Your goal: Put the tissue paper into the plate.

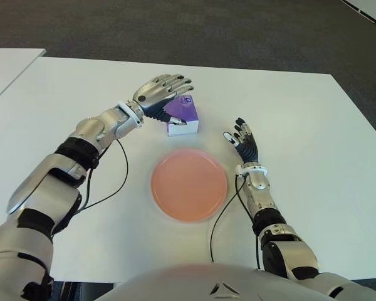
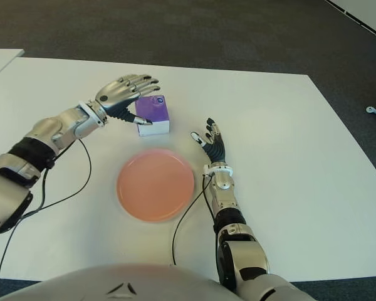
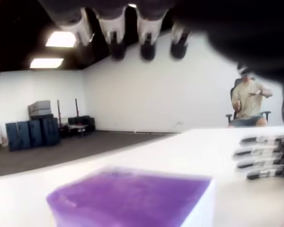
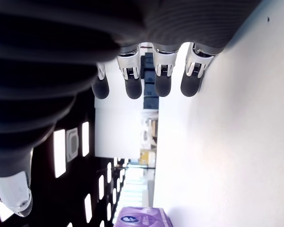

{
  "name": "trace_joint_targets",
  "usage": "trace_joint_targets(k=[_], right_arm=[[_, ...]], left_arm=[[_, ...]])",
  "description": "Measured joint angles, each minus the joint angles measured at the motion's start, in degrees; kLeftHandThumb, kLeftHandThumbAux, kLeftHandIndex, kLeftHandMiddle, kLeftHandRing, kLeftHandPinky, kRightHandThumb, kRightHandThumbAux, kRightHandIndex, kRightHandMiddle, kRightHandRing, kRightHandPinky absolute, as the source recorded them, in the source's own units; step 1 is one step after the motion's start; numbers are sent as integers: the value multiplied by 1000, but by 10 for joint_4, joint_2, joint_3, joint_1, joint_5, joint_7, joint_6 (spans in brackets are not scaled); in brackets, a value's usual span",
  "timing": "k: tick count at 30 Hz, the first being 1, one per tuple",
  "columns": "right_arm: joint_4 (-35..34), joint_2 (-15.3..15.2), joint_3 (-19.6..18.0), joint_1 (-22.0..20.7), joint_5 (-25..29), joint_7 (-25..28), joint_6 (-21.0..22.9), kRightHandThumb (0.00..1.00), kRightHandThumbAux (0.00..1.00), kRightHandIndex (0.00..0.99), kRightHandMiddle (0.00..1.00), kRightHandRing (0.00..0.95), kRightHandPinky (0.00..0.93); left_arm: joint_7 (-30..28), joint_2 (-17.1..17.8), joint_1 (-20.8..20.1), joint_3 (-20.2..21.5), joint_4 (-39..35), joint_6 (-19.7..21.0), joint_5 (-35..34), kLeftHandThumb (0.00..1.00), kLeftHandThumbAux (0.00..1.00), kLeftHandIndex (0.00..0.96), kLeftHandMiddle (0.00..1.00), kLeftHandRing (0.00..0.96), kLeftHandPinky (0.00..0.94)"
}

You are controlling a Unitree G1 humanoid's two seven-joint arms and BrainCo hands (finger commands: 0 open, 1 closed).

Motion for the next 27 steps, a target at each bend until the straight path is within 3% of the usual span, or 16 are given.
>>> trace_joint_targets(k=[6,12,27], right_arm=[[1,1,0,-2,1,2,-3,0,606,0,2,0,0],[1,1,0,-3,1,2,-3,0,602,0,0,0,0],[3,0,0,-2,1,4,-3,7,611,0,0,0,0]], left_arm=[[20,-44,-29,-41,118,17,30,89,270,0,0,0,0],[36,-86,-41,-72,191,50,44,81,248,0,0,0,0],[60,-129,-63,-99,263,111,45,67,229,0,0,0,0]])
